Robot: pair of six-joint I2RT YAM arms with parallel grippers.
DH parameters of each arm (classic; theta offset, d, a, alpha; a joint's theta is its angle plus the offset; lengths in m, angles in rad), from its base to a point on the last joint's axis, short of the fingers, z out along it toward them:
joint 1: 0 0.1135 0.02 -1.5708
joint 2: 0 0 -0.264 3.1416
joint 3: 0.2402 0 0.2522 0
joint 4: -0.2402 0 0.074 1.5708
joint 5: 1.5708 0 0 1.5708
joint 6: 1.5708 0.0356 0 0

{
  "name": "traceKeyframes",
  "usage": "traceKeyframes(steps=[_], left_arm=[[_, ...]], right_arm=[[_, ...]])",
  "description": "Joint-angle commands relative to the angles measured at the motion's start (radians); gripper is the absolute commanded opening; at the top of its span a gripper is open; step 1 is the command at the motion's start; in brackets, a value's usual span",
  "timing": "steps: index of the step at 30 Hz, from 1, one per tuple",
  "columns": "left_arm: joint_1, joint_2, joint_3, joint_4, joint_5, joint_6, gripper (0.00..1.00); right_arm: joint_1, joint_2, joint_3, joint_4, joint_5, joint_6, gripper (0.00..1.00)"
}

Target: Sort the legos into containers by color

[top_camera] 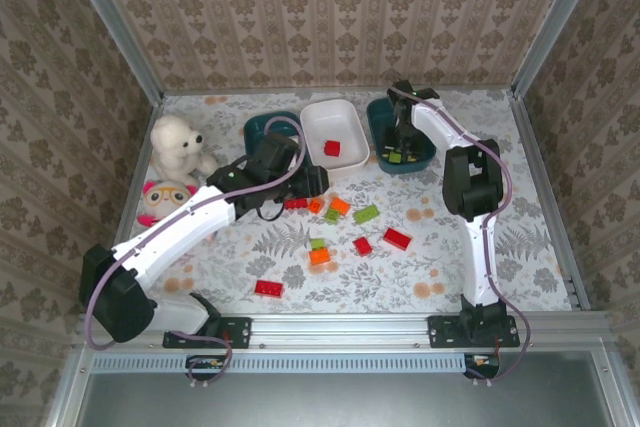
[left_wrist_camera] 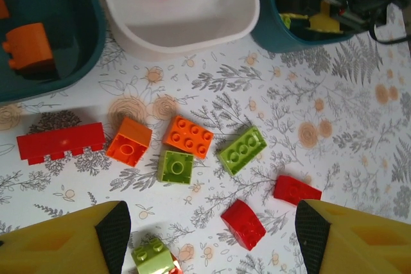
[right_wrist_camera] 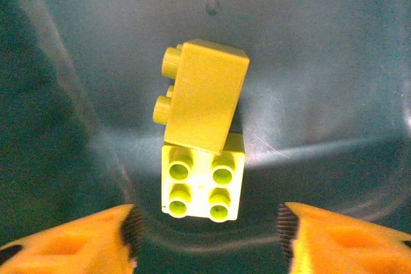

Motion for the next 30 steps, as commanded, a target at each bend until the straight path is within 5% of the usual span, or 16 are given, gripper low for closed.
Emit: traceKeyframes(steps=[1,7,15,20,30], left_arm=[[-0.037,0.036,0.063,-0.053,0.01,0.099,0.72],[-0.141,0.167,0.162,-0.078,0.076,0.23,0.73],[-0.299,0.438,0.332,-0.146,0.048,0.245,0.79],[-0.384,0.615,0.503,-0.222,0.02,0.219,0.99],[-0.439,0.866,0.761,-0.414,-0.12,0.153,1.0]], right_arm=[[-0.003,-0.099,0.036,-0.041,0.03,-0.004,0.67],[0.0,-0.405,-0.09,-0.004,0.037,0.066,0.72],[0.046,-1.034,-0.543,0.051,-0.022,0.18,0.82],[0.056,-1.371,-0.706,0.001,-0.099,0.217,0.9],[0.055,-1.611,-0.736,-0.044,-0.224,0.236,0.98]])
